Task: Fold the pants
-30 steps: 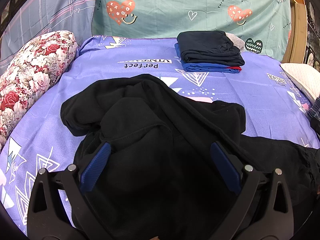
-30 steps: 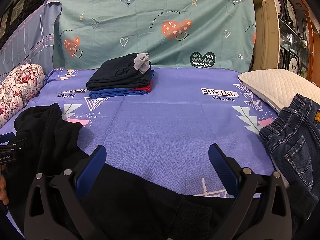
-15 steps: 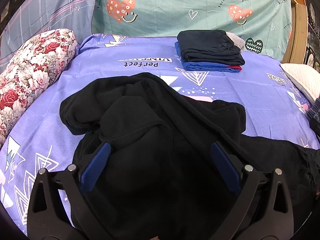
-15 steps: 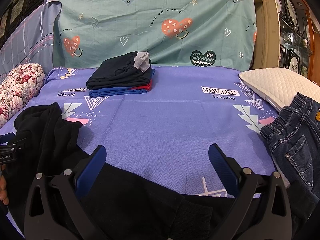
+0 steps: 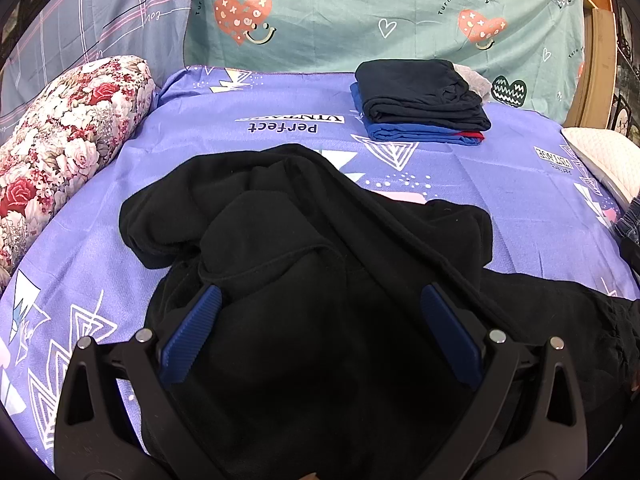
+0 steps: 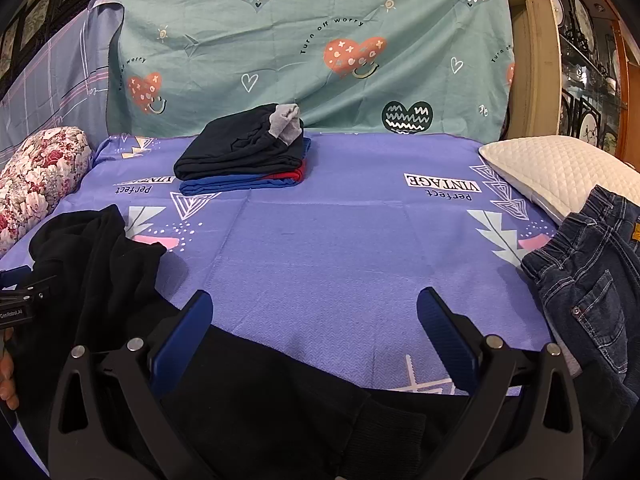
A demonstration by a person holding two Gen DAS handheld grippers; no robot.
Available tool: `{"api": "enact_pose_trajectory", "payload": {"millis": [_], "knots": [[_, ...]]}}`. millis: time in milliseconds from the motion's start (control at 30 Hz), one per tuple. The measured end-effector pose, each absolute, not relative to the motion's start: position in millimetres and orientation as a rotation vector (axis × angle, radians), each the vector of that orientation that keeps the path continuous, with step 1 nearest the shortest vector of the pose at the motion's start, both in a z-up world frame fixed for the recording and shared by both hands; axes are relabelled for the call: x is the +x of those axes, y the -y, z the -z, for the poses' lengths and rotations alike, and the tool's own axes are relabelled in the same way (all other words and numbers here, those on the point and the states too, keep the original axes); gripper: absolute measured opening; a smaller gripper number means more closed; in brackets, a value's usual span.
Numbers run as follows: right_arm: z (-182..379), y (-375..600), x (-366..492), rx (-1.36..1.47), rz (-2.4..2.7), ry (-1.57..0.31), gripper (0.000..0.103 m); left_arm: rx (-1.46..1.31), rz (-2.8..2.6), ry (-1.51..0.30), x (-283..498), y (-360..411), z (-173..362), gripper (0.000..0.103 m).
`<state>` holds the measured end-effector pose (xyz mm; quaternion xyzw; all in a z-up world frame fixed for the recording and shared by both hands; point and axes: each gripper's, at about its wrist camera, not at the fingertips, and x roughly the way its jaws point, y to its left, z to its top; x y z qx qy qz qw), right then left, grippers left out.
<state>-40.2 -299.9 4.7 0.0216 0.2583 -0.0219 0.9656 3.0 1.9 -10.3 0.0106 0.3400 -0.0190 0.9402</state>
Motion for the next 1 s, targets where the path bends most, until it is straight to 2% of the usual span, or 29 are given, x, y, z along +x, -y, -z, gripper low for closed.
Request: {"api": "enact_pose_trajectory", "payload": {"millis": [133, 300, 467, 533, 633, 700, 767, 833, 1000], "knots": [[-6.9, 296.4, -41.0, 0.035, 0.013, -0.513, 0.102, 0.018, 0.041, -0.695, 3.2, -2.2, 10.4, 0.101], [-17.6, 270.7, -60.3, 0.055, -0.333, -0.473, 0.102, -0.023, 0.04, -0.699, 1.6, -11.2, 6.1, 0.101], [-18.3, 186.3, -84.2, -0.281, -0.507, -0.556, 0.102, -0.033, 0.004, -0.704, -12.2, -34.0, -3.3, 0.101], [-13.3, 170.4, -82.5, -0.344, -0.52, -0.584, 0.102, -0.018, -0.035, -0.699, -21.9, -49.0, -7.4, 0.101], [1.8, 159.1, -53.9, -0.348, -0.492, -0.747, 0.102, -0.039, -0.079, -0.71, -34.4, -75.9, -10.9, 0.101], [13.7, 157.2, -35.2, -0.376, -0.451, -0.84, 0.088, -0.062, -0.099, -0.731, -38.2, -92.8, -11.2, 0.101], [18.1, 156.8, -23.8, -0.388, -0.521, -0.901, 0.002, -0.07, -0.122, -0.748, -40.1, -105.1, -10.5, 0.101], [10.3, 166.3, -10.4, -0.342, -0.55, -0.906, 0.003, -0.062, -0.158, -0.752, -40.0, -117.2, -12.1, 0.101], [-59.4, 281.9, 53.0, -0.119, -0.245, -0.69, 0.003, -0.073, -0.197, -0.761, -26.0, -134.2, -19.9, 0.101]]}}
